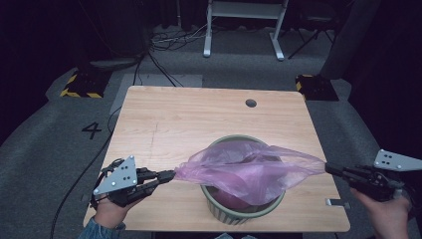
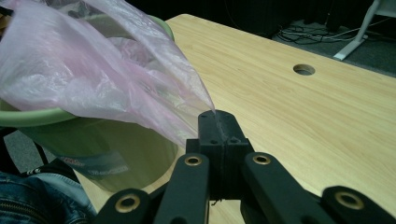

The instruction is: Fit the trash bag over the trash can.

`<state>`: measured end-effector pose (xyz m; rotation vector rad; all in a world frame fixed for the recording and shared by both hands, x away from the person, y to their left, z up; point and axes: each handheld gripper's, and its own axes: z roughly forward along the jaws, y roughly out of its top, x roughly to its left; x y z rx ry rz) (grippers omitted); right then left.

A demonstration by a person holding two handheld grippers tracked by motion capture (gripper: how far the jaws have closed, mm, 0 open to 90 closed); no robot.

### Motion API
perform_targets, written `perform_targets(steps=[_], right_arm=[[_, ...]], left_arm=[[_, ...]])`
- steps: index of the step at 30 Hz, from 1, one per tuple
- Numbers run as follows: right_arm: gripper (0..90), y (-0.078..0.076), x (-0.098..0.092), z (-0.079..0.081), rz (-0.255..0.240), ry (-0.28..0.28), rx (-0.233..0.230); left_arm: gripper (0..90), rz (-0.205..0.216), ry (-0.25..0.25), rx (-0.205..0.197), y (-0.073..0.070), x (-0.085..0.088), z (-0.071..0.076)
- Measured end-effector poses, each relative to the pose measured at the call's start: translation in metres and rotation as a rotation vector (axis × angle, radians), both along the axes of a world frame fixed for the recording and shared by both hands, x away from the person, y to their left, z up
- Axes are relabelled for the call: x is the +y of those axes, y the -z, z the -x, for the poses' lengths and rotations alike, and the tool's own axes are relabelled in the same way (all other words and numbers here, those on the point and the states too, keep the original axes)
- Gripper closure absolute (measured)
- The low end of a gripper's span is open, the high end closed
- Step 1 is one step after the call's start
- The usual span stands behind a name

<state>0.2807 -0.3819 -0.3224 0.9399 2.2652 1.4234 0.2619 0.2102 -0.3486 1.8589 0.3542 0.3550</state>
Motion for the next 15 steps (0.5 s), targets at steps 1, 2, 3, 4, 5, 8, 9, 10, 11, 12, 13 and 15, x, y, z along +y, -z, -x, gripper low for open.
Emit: perform_targets(steps=[1, 2, 3, 4, 5, 8, 9, 10, 11, 12, 13, 15], right_arm=[[90.0, 0.001, -0.001, 0.002, -0.003, -0.001, 0.001], [90.0, 0.001, -0.001, 0.003, -0.004, -0.005, 0.000], [90.0, 0.000, 0.000, 0.005, -0.006, -0.019, -0.008], [89.7, -0.001, 0.002, 0.006, -0.004, -0.028, -0.016], [86.2, -0.004, 0.005, 0.008, 0.003, -0.038, -0.036], [65.1, -0.014, 0.014, 0.010, 0.009, -0.049, -0.096], [59.0, -0.017, 0.016, 0.009, 0.011, -0.050, -0.115], [53.1, -0.019, 0.018, 0.008, 0.010, -0.054, -0.133], [49.4, -0.022, 0.020, 0.007, 0.009, -0.055, -0.143], [47.4, -0.024, 0.022, 0.006, 0.008, -0.059, -0.145], [45.4, -0.026, 0.023, 0.004, 0.005, -0.065, -0.150], [41.2, -0.030, 0.026, 0.001, 0.005, -0.066, -0.164]], left_arm=[[89.9, 0.001, 0.002, 0.000, 0.000, 0.002, 0.000], [89.7, 0.009, -0.001, -0.005, 0.000, 0.002, 0.001], [87.7, 0.015, -0.006, -0.010, -0.001, 0.002, 0.002], [79.3, 0.029, -0.001, -0.009, -0.003, 0.001, 0.001], [73.9, 0.037, 0.016, -0.006, -0.006, 0.000, 0.000], [54.4, 0.050, 0.030, -0.021, -0.014, -0.006, -0.001], [51.1, 0.053, 0.037, -0.026, -0.018, -0.008, -0.002], [49.0, 0.052, 0.036, -0.032, -0.021, -0.010, -0.002], [46.1, 0.055, 0.040, -0.040, -0.024, -0.011, -0.003], [43.7, 0.063, 0.050, -0.043, -0.027, -0.013, -0.005], [42.5, 0.067, 0.058, -0.044, -0.030, -0.014, -0.006], [39.9, 0.076, 0.069, -0.055, -0.037, -0.017, -0.007]])
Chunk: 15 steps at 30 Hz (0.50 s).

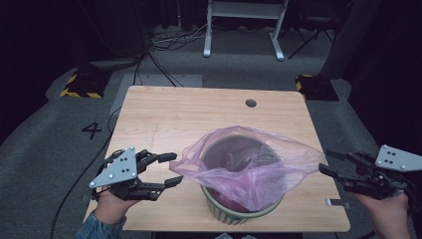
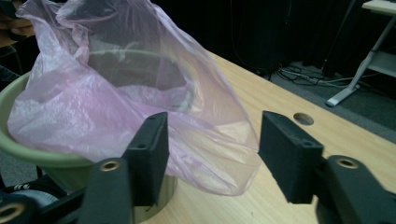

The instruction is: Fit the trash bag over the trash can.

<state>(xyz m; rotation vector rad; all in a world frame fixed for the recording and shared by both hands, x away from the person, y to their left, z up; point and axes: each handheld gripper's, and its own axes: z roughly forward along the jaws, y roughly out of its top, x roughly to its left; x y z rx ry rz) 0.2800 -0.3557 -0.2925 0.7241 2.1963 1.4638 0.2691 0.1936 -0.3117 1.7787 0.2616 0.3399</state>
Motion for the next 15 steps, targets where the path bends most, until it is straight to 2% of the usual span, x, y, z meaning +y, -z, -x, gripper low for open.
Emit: perform_targets(steps=[2, 5, 8, 11, 15], right_arm=[[39.4, -0.004, 0.002, -0.003, 0.004, -0.005, -0.018], [36.9, -0.009, 0.006, -0.011, 0.012, -0.005, -0.037], [35.9, -0.011, 0.013, -0.021, 0.020, -0.013, -0.033], [36.0, -0.009, 0.021, -0.030, 0.039, -0.026, -0.032], [40.3, -0.002, 0.031, -0.044, 0.052, -0.050, -0.018]], left_arm=[[38.7, 0.006, 0.010, -0.001, -0.007, -0.002, -0.002], [37.4, 0.014, 0.000, -0.011, -0.017, -0.004, -0.006], [37.5, 0.013, -0.010, -0.010, -0.026, -0.009, -0.011], [37.5, -0.024, -0.059, -0.002, -0.029, -0.018, -0.018], [39.3, -0.060, -0.111, 0.036, -0.024, -0.026, -0.035]])
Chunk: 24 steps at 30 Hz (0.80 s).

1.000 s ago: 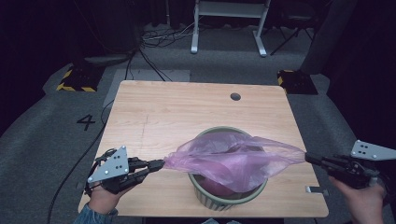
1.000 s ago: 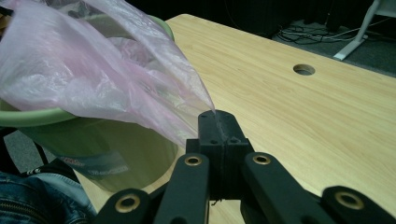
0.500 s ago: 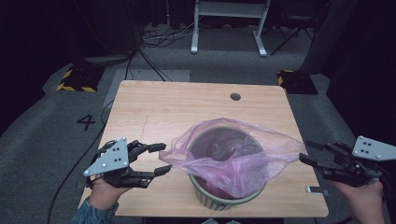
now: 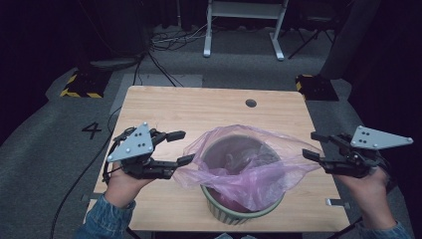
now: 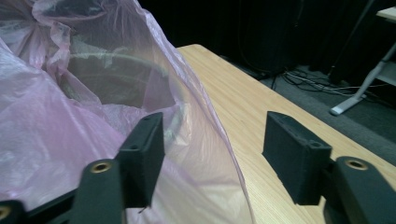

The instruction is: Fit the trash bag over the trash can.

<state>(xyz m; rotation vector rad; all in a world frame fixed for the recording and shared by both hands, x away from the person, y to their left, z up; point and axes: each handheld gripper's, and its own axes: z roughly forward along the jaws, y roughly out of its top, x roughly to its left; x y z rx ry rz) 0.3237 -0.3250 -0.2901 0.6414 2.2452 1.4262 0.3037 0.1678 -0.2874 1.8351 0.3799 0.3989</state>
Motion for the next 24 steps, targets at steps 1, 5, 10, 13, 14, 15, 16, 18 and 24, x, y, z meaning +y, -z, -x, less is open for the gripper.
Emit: perform_targets(steps=[1, 5, 10, 13, 14, 15, 16, 18, 24], right_arm=[[42.7, 0.002, 0.002, -0.003, 0.001, -0.009, 0.006], [64.8, 0.007, 0.009, -0.012, 0.024, -0.036, 0.006], [89.6, 0.007, 0.013, -0.016, 0.055, -0.064, 0.033], [89.8, 0.001, 0.012, -0.009, 0.042, -0.086, 0.048], [89.9, -0.002, 0.012, -0.005, 0.039, -0.093, 0.045], [89.9, -0.006, 0.011, 0.000, 0.038, -0.103, 0.041], [89.9, -0.010, 0.012, 0.005, 0.038, -0.111, 0.042], [89.9, -0.017, 0.012, 0.014, 0.047, -0.120, 0.047], [89.7, -0.022, 0.009, 0.020, 0.058, -0.116, 0.048]], left_arm=[[40.6, -0.003, 0.001, 0.012, 0.002, -0.001, -0.004], [61.9, -0.020, 0.000, 0.043, 0.008, -0.005, -0.013], [88.6, -0.021, -0.017, 0.039, 0.010, -0.003, -0.014], [89.6, -0.017, -0.004, 0.025, 0.008, -0.001, -0.011], [89.6, -0.016, -0.001, 0.020, 0.007, 0.000, -0.009], [89.6, -0.019, -0.004, 0.018, 0.007, 0.001, -0.008], [89.6, -0.024, -0.004, 0.017, 0.007, 0.002, -0.008], [89.7, -0.030, -0.003, 0.019, 0.008, 0.004, -0.007], [89.7, -0.026, -0.029, 0.035, 0.018, 0.005, -0.015]])
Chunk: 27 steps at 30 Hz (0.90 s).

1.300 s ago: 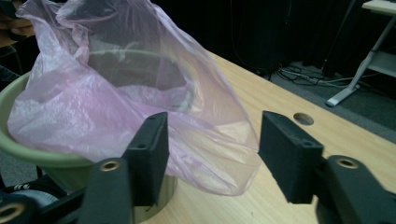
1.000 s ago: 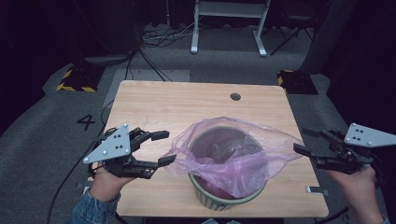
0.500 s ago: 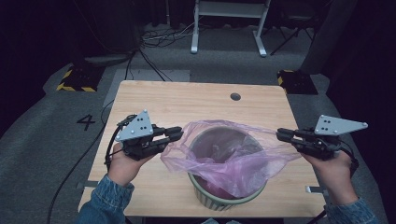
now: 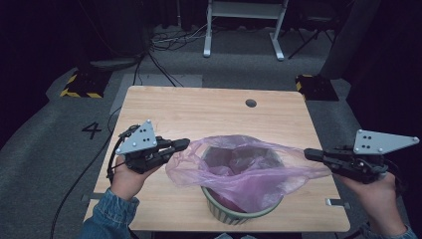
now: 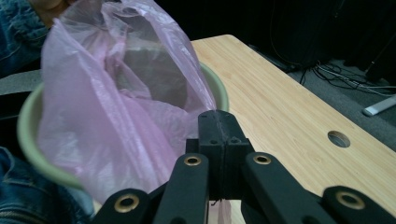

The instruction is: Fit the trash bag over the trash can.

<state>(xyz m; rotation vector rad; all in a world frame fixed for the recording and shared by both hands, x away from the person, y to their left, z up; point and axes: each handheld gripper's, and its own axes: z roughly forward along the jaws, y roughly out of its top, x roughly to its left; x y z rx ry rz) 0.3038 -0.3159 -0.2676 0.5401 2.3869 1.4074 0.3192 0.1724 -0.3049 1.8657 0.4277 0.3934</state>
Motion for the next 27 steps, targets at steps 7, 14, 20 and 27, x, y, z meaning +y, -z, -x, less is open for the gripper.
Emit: perform_targets(steps=[7, 14, 20, 27], right_arm=[[64.7, 0.021, 0.006, -0.029, -0.074, 0.020, -0.011], [82.0, 0.025, 0.018, -0.048, -0.082, 0.023, 0.015], [82.3, 0.037, 0.027, -0.068, -0.057, 0.045, 0.062], [88.9, 0.059, 0.034, -0.085, -0.013, 0.093, 0.127]], left_arm=[[89.7, -0.003, -0.032, 0.029, 0.010, -0.004, -0.018], [89.8, -0.037, -0.063, 0.035, 0.018, -0.010, -0.027], [89.8, -0.079, -0.107, 0.052, 0.027, -0.014, -0.037], [89.8, -0.124, -0.136, 0.112, 0.048, -0.018, -0.049]])
